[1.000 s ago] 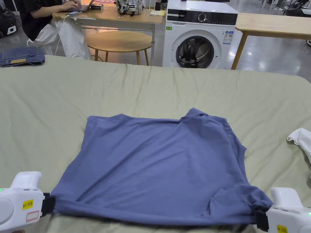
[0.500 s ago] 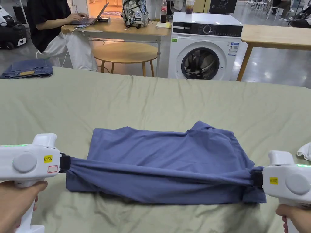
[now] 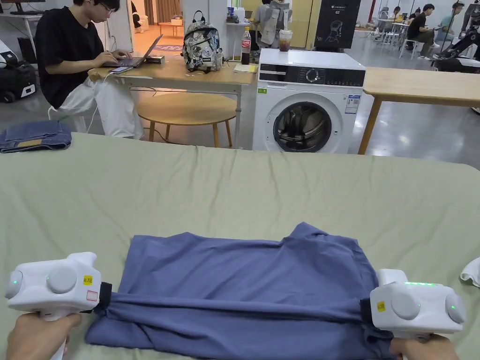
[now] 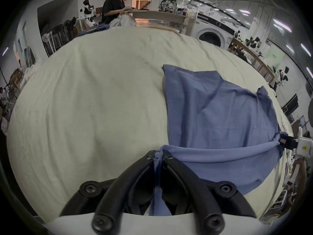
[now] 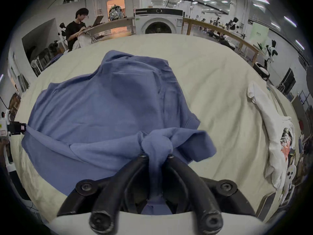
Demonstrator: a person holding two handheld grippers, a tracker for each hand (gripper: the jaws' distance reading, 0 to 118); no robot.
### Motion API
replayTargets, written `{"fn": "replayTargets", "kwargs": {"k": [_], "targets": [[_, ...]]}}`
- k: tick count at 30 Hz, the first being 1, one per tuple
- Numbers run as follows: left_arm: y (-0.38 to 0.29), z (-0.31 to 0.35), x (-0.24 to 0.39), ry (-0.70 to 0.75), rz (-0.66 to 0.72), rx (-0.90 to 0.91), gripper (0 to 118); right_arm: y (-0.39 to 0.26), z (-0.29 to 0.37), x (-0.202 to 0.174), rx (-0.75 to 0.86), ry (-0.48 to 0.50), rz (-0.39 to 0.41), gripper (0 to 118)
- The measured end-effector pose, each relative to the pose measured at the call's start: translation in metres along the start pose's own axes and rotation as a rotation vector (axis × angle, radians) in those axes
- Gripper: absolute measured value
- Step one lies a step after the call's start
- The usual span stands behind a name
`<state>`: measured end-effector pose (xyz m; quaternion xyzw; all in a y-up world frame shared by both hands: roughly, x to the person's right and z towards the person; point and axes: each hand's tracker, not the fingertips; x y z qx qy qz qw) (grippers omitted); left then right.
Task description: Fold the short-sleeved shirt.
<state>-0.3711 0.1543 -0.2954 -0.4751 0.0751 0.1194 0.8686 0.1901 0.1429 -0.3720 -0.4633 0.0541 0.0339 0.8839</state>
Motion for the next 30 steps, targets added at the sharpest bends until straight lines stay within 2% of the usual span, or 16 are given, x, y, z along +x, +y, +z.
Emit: {"fn": "replayTargets", "kwargs": {"k": [2,3,4,5,7,8,10,15,17,18,19,20,21,22,26,30], "targets": [[0.000,0.002,0.000,-0.002,0.004,0.003,1,0.002,0.000,0.002,0.032,-0.011,0.011,23],[0.001,0.005,0.001,-0.002,0.002,0.003,5,0.003,0.002,0.004,0.061,-0.020,0.021,33],[0.001,0.009,0.003,0.001,-0.001,0.008,17,0.003,0.006,0.005,0.088,-0.034,0.029,47],[0.002,0.013,0.004,0.008,-0.003,0.028,27,0.004,0.012,0.005,0.122,-0.049,0.026,56],[0.002,0.027,0.006,-0.022,-0.002,0.070,50,0.005,0.032,0.000,0.199,-0.033,0.008,61],[0.002,0.036,0.008,-0.045,0.003,0.098,55,0.004,0.041,0.000,0.241,-0.022,-0.002,61],[0.000,0.051,0.012,-0.066,-0.008,0.158,56,0.001,0.059,-0.004,0.315,-0.007,-0.006,61],[-0.021,0.094,0.029,-0.112,-0.023,0.350,55,-0.017,0.105,-0.034,0.504,-0.007,0.005,59],[-0.034,0.107,0.037,-0.105,-0.042,0.436,52,-0.027,0.117,-0.045,0.563,-0.018,-0.017,51],[-0.040,0.114,0.042,-0.092,-0.061,0.470,42,-0.032,0.123,-0.051,0.588,-0.012,-0.027,35],[-0.046,0.120,0.048,-0.073,-0.084,0.497,22,-0.035,0.128,-0.057,0.602,-0.012,-0.032,16],[-0.051,0.125,0.053,-0.045,-0.099,0.520,9,-0.038,0.131,-0.061,0.607,-0.008,-0.029,6],[-0.056,0.127,0.055,-0.037,-0.105,0.538,2,-0.041,0.134,-0.065,0.616,-0.004,-0.026,5],[-0.059,0.129,0.055,-0.061,-0.099,0.544,0,-0.043,0.135,-0.068,0.612,-0.002,-0.021,0],[-0.071,0.133,0.054,-0.031,-0.127,0.565,0,-0.052,0.143,-0.078,0.641,0.014,-0.025,0],[-0.077,0.132,0.041,-0.018,-0.095,0.501,0,-0.059,0.150,-0.081,0.652,0.016,-0.026,0]]}}
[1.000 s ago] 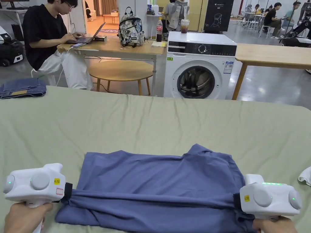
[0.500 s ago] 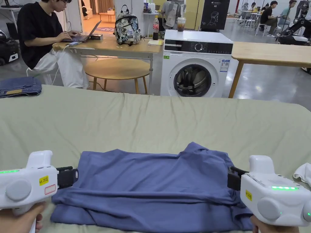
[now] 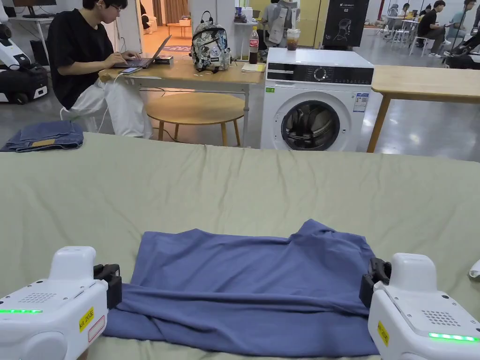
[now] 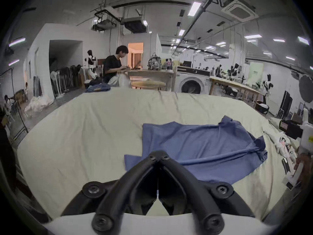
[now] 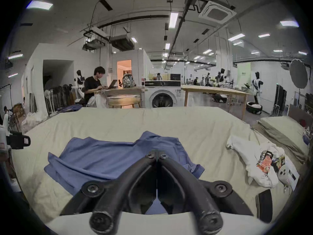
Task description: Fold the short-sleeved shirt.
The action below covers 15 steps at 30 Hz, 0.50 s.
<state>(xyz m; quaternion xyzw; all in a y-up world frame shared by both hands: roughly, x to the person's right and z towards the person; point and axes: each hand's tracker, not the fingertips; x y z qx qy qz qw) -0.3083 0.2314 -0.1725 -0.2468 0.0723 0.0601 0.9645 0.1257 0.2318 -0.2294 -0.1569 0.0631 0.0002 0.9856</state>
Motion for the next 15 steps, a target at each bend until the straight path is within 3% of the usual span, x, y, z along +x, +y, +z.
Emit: {"fn": "replayTargets", "kwargs": {"k": [11,12,14,15], "targets": [[-0.005,-0.098,-0.073,-0.042,0.121,-0.480,2,-0.013,-0.005,0.006,-0.060,-0.006,0.047,0],[-0.005,-0.106,-0.076,-0.033,0.126,-0.492,10,-0.015,-0.006,0.006,-0.067,-0.006,0.051,0],[-0.004,-0.122,-0.080,-0.020,0.106,-0.545,42,-0.019,-0.008,0.007,-0.083,-0.011,0.057,0],[-0.004,-0.113,-0.066,-0.026,0.110,-0.560,48,-0.021,-0.008,0.008,-0.091,-0.014,0.061,0]]}}
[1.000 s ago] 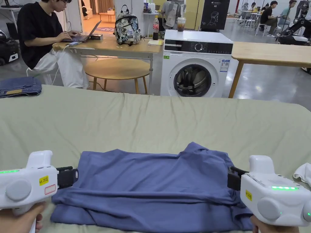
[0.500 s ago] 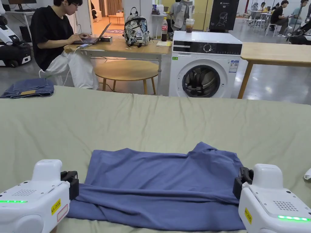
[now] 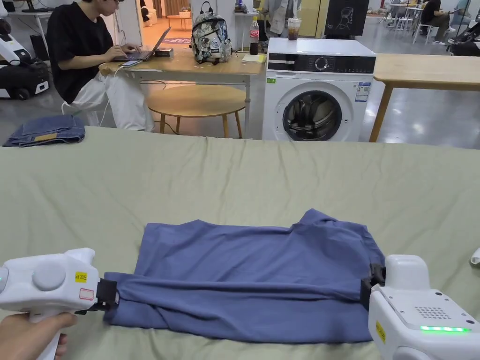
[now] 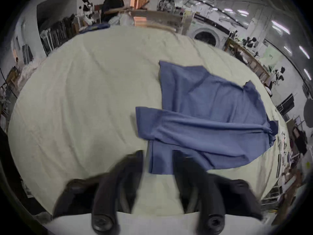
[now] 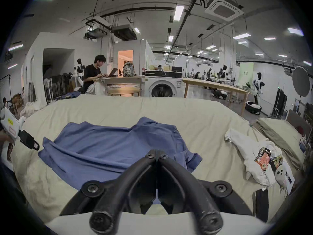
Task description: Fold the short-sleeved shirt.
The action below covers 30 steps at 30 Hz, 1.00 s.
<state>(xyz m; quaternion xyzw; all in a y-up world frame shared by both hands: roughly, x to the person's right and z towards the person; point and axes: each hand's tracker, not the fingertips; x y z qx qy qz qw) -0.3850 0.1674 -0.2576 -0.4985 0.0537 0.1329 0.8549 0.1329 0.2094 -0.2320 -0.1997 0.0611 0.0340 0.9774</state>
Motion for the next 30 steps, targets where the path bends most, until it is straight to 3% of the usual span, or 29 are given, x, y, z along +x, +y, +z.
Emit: {"fn": "replayTargets", "kwargs": {"k": [3,7,9,11,12,13,14,23,24,25,28,30], "targets": [[0.006,-0.018,0.004,0.012,0.008,-0.067,65,-0.006,-0.004,0.002,-0.022,-0.003,0.011,0],[-0.007,-0.036,0.027,0.076,-0.057,-0.232,66,-0.013,-0.008,0.003,-0.056,-0.006,0.020,0],[-0.013,-0.030,0.041,0.123,-0.131,-0.173,64,-0.016,-0.009,0.005,-0.068,-0.006,0.019,0],[-0.014,-0.031,0.044,0.134,-0.128,-0.162,52,-0.018,-0.010,0.008,-0.084,-0.012,0.018,0],[-0.011,-0.036,0.040,0.134,-0.131,-0.154,38,-0.019,-0.010,0.010,-0.088,-0.012,0.014,0],[-0.013,-0.034,0.041,0.138,-0.141,-0.141,15,-0.020,-0.011,0.013,-0.096,-0.014,0.009,0],[-0.014,-0.031,0.041,0.136,-0.147,-0.129,3,-0.021,-0.012,0.016,-0.105,-0.015,0.000,0],[-0.034,0.015,0.019,0.024,-0.065,0.009,1,-0.010,-0.030,0.076,-0.232,-0.021,-0.077,0],[-0.035,0.020,0.021,0.028,-0.064,0.020,1,-0.008,-0.034,0.081,-0.272,-0.023,-0.072,2],[-0.037,0.023,0.021,0.025,-0.065,0.019,1,-0.007,-0.038,0.086,-0.287,-0.018,-0.071,14],[-0.040,0.028,0.021,0.016,-0.059,0.036,1,-0.007,-0.052,0.095,-0.354,0.014,-0.037,61],[-0.043,0.028,0.022,0.016,-0.060,0.034,1,-0.010,-0.063,0.096,-0.429,0.034,-0.012,69]]}}
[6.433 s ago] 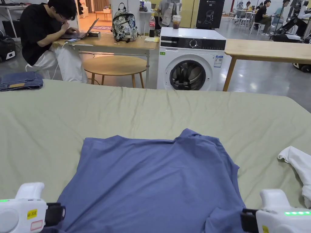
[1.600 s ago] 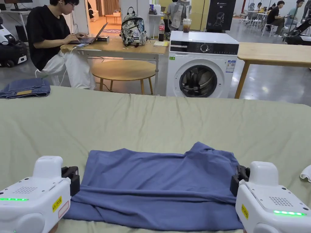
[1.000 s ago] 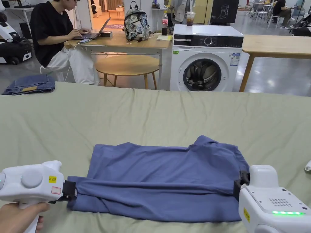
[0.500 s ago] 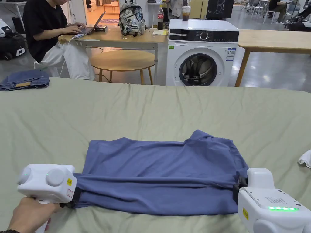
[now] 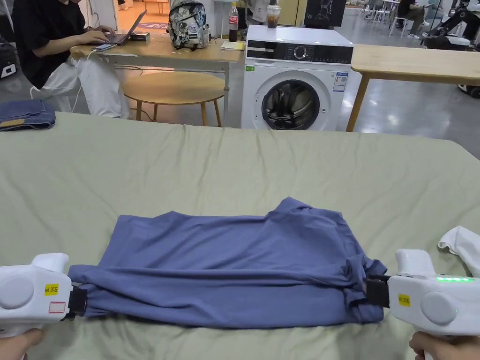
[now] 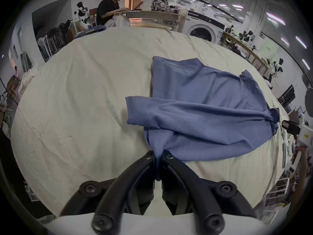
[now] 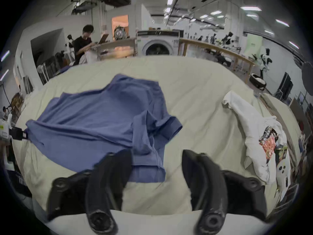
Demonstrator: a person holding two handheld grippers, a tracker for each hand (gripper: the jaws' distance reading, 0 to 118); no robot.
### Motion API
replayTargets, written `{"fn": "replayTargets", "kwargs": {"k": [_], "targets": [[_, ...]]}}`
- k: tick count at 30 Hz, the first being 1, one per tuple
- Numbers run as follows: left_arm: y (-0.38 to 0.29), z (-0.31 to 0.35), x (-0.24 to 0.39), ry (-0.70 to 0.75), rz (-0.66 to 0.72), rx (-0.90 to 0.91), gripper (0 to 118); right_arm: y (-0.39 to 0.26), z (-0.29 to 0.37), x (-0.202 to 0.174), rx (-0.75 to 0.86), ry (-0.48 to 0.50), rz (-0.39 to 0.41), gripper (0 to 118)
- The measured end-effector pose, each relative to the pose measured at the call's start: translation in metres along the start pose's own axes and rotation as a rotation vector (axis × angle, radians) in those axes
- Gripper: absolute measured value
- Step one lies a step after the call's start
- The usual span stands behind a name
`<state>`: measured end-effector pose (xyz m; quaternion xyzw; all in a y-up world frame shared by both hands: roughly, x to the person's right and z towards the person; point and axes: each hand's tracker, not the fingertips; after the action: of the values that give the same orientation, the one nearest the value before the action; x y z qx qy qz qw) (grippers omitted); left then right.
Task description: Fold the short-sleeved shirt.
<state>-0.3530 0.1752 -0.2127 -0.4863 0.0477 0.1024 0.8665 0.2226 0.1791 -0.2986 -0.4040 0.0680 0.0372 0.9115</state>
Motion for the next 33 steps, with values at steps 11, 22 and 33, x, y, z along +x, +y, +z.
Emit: {"fn": "replayTargets", "kwargs": {"k": [11,22,33], "targets": [[-0.004,-0.009,-0.001,0.002,-0.003,-0.017,1,-0.020,-0.063,-0.007,-0.154,0.008,-0.014,58],[-0.008,-0.012,-0.005,-0.014,0.014,-0.012,1,-0.026,-0.039,-0.010,-0.096,0.027,-0.033,5],[0.009,0.050,-0.001,-0.039,0.004,0.132,1,0.015,0.030,-0.021,0.031,-0.003,0.015,5]]}}
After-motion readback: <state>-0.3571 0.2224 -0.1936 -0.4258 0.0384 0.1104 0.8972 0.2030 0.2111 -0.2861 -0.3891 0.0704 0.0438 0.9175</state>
